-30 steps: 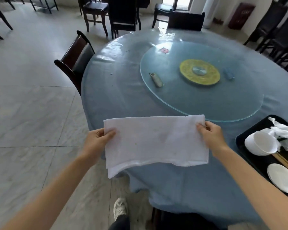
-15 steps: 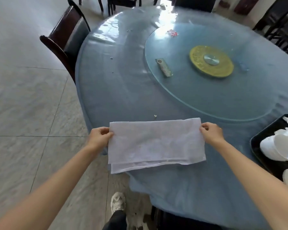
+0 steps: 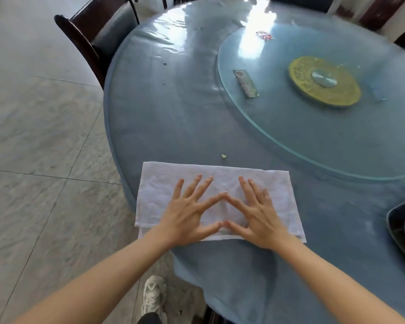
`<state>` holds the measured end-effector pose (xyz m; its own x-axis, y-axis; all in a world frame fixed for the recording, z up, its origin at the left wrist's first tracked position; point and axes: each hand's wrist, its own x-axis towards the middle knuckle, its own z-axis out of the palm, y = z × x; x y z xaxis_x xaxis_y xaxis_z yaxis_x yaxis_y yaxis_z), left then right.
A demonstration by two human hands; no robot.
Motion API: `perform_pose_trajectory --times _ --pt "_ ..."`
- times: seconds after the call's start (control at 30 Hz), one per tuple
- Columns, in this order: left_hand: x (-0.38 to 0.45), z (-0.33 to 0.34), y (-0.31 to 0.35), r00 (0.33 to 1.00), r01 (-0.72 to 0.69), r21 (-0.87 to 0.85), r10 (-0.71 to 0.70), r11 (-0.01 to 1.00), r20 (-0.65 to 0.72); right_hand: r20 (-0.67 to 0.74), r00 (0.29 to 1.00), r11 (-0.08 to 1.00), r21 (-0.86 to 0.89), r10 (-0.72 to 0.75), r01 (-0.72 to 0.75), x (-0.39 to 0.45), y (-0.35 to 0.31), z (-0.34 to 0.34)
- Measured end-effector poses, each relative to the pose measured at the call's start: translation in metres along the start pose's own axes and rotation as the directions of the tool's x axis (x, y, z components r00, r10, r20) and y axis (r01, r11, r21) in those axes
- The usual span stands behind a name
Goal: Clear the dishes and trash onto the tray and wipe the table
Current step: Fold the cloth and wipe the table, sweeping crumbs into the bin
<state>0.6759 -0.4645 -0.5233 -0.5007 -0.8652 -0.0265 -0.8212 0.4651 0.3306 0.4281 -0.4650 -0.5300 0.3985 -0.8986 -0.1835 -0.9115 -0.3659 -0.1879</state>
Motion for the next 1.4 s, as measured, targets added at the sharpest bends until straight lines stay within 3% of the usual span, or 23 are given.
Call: perform_pose_trajectory --times 0.13,0.3,0.5,0.63,0.87,1.4 --pt "-0.010 0.028 0.006 0.998 0.060 0.155 -0.056 0.986 -0.030 -0.001 1.000 0.994 -0.104 -0.026 0.025 0.000 0.009 0.014" --pt "-0.011 0.035 0.003 0.997 0.054 0.193 -0.044 0.980 -0.056 -0.042 0.994 0.990 -0.107 -0.100 0.095 0.012 0.017 0.017" --pt "0.007 0.029 -0.021 0.985 0.165 0.186 -0.152 0.969 -0.082 -0.069 0.984 0.981 -0.116 -0.164 0.155 0.055 0.017 0.009" --pt "0.031 0.017 -0.056 0.964 0.258 0.184 -0.240 0.948 -0.115 -0.074 0.985 0.984 -0.095 -0.157 0.150 0.097 0.012 0.002" --pt "0.071 -0.001 -0.115 0.957 0.282 0.159 -0.265 0.946 -0.120 -0.094 0.982 0.985 -0.075 -0.164 0.158 0.173 0.008 -0.007" --pt "0.217 -0.073 -0.296 0.974 0.227 0.186 -0.225 0.956 -0.034 -0.053 0.994 0.994 -0.060 -0.096 0.093 0.391 -0.002 -0.047"
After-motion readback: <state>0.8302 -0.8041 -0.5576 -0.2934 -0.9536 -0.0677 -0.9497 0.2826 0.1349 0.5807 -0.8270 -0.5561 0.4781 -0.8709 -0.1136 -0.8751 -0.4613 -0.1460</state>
